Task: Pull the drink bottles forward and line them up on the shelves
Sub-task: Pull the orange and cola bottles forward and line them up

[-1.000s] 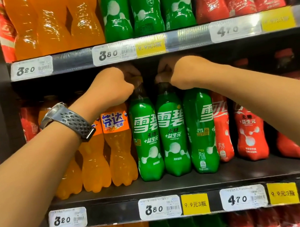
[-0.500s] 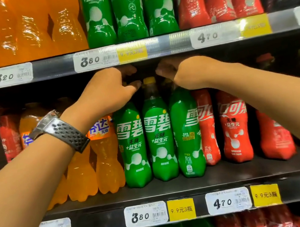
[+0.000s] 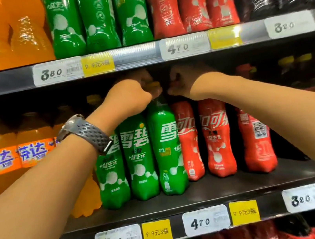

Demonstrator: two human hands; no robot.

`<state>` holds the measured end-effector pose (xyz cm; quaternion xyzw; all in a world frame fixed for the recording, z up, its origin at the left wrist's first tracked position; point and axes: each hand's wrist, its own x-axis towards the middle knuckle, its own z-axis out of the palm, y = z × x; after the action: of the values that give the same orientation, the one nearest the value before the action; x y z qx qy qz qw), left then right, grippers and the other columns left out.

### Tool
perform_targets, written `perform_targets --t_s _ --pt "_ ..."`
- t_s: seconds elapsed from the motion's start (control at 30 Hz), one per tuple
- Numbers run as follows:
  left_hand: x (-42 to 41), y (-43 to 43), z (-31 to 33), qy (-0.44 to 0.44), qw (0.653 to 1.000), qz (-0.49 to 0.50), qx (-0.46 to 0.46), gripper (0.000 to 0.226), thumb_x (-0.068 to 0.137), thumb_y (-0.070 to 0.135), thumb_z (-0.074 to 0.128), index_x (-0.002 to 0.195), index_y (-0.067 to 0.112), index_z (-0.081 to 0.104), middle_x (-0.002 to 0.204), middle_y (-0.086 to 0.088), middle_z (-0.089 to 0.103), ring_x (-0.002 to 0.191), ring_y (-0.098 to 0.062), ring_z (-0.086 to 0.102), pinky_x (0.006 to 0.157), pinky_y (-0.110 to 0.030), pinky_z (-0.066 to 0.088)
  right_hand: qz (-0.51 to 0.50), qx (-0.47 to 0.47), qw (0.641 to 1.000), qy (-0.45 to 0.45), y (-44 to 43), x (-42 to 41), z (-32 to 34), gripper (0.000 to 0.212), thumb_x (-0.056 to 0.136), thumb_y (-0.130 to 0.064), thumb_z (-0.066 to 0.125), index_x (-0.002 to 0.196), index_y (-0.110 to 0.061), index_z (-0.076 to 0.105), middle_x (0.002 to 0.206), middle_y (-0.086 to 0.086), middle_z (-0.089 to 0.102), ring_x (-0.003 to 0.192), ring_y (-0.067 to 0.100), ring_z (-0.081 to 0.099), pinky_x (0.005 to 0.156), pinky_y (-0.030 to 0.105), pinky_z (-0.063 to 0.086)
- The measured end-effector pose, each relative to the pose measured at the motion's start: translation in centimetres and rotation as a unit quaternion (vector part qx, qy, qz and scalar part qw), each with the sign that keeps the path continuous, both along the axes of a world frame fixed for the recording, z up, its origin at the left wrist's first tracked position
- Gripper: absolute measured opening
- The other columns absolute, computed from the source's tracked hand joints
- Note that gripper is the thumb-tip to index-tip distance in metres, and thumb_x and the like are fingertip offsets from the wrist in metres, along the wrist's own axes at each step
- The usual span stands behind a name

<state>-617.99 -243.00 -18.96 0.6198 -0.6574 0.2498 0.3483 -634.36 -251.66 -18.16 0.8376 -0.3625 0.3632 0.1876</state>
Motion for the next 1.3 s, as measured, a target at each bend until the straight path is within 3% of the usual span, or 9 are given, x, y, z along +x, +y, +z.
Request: perform_targets --t_s 0.17,0.3,0.47,0.67,0.77,0.87,1.0,1.13,1.3 --pt "0.5 0.3 0.2 0.046 0.998 -0.049 0.018 0.024 0.086 0.037 0.065 0.108 0.026 0.062 0.108 0.002 0.069 0.099 -0.019 0.062 0.086 -0.029 0.046 0.016 0.018 1.000 -0.006 -0.5 -0.6 0.5 0.023 0.085 -0.038 0.064 0.100 -0.021 0.062 0.106 0.008 0.065 0.096 0.029 0.059 0.073 0.027 0.039" --pt "1.0 0.0 0.2 0.049 0.996 -0.067 0.023 0.022 0.088 0.029 0.064 0.110 0.028 0.062 0.110 0.001 0.068 0.101 -0.019 0.061 0.090 -0.031 0.046 0.026 0.030 0.999 0.018 -0.2 -1.4 0.6 0.025 0.090 -0.038 0.059 0.106 -0.020 0.067 0.108 0.008 0.067 0.097 0.028 0.060 0.078 0.028 0.044" --pt "1.8 0.0 0.2 0.047 0.993 -0.091 0.051 0.024 0.091 0.022 0.062 0.113 0.029 0.060 0.112 0.000 0.066 0.105 -0.020 0.060 0.095 -0.038 0.045 0.019 0.022 0.999 0.025 -0.1 -1.7 0.9 0.035 0.091 -0.045 0.056 0.102 -0.015 0.067 0.103 0.011 0.067 0.092 0.028 0.060 0.072 0.028 0.042" --pt "2.1 0.7 0.5 0.073 0.993 -0.073 0.058 0.030 0.087 0.041 0.063 0.116 0.034 0.057 0.109 0.012 0.064 0.096 -0.010 0.059 0.074 -0.018 0.039 0.051 0.040 0.998 0.020 0.1 -1.8 0.9 0.035 0.089 -0.045 0.058 0.107 -0.016 0.066 0.106 0.009 0.067 0.094 0.025 0.060 0.079 0.030 0.045" --pt "1.9 0.8 0.2 0.020 0.996 0.004 0.083 0.040 0.090 0.055 0.049 0.119 0.030 0.055 0.116 0.004 0.061 0.101 -0.017 0.057 0.082 -0.027 0.040 0.060 0.041 0.997 0.021 0.2 -2.2 0.9 0.036 0.088 -0.046 0.059 0.109 -0.017 0.065 0.109 0.007 0.066 0.096 0.024 0.059 0.076 0.027 0.042" --pt "1.1 0.7 -0.1 -0.009 0.995 0.031 0.091 0.038 0.095 0.052 0.040 0.118 0.025 0.055 0.116 -0.003 0.058 0.101 -0.022 0.053 0.080 -0.028 0.035 0.072 0.043 0.996 0.019 0.1 -2.3 0.9 0.037 0.087 -0.048 0.060 0.107 -0.018 0.066 0.107 0.007 0.066 0.093 0.023 0.059 0.077 0.028 0.043" --pt "0.3 0.7 -0.2 -0.002 0.997 0.032 0.072 0.030 0.095 0.047 0.045 0.105 0.022 0.057 0.098 -0.001 0.054 0.087 -0.019 0.049 0.070 -0.026 0.028 0.098 0.054 0.994 0.019 0.0 -2.7 0.9 0.038 0.086 -0.052 0.059 0.105 -0.020 0.066 0.104 0.004 0.067 0.090 0.020 0.059 0.075 0.027 0.043" --pt "0.2 0.9 -0.1 0.015 0.998 0.033 0.055 0.028 0.092 0.047 0.051 0.098 0.021 0.060 0.088 0.001 0.055 0.077 -0.017 0.049 0.059 -0.027 0.032 0.075 0.058 0.995 -0.002 -0.5 -3.1 0.9 0.041 0.094 -0.052 0.045 0.102 -0.016 0.062 0.099 0.005 0.062 0.093 0.025 0.057 0.074 0.029 0.038" --pt "0.7 0.7 0.0 0.070 0.996 -0.003 0.049 0.029 0.087 0.049 0.059 0.101 0.024 0.065 0.095 0.000 0.061 0.083 -0.017 0.055 0.064 -0.026 0.038 0.026 0.045 0.999 0.003 -0.9 -4.0 0.7 0.046 0.099 -0.050 0.033 0.091 -0.010 0.056 0.101 0.013 0.060 0.095 0.029 0.055 0.075 0.031 0.037"
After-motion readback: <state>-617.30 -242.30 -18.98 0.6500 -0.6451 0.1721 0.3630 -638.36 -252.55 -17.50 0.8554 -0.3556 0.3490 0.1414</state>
